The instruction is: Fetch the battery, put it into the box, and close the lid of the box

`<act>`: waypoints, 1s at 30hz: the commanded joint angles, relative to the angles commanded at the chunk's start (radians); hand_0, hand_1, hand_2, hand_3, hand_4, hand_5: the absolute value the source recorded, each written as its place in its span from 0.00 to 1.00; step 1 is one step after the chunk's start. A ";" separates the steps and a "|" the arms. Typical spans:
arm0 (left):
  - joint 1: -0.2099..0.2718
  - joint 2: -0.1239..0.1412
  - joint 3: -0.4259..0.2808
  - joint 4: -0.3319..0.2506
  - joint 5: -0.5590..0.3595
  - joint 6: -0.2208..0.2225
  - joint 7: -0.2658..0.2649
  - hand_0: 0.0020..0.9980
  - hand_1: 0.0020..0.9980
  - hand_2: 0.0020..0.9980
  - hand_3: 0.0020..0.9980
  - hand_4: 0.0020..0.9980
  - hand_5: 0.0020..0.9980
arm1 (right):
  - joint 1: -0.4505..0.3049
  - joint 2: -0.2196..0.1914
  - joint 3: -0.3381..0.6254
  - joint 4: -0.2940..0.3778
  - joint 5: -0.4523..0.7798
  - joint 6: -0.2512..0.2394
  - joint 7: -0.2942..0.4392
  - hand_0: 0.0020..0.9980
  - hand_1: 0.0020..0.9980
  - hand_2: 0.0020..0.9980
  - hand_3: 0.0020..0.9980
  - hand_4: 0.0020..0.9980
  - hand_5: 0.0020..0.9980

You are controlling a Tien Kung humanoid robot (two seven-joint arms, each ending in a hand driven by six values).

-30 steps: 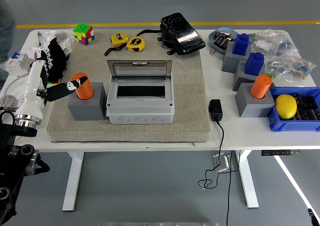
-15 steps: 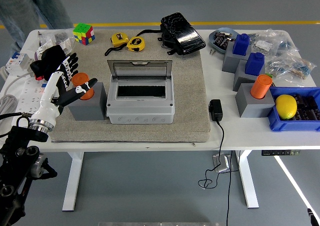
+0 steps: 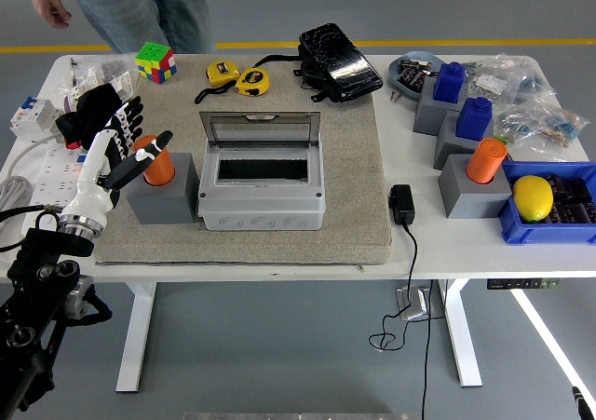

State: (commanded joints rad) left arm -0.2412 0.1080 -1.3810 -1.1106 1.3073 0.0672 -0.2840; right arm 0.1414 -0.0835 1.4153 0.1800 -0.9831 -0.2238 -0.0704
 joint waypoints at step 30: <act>-0.041 0.005 0.030 0.076 -0.018 0.017 -0.001 0.74 0.85 0.92 0.94 1.00 0.19 | -0.002 -0.009 0.017 0.000 -0.032 -0.011 -0.015 0.82 0.81 0.77 0.79 1.00 1.00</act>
State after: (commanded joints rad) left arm -0.2824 0.1132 -1.3513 -1.0350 1.2892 0.0843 -0.2854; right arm 0.1397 -0.0929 1.4327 0.1800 -1.0148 -0.2344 -0.0858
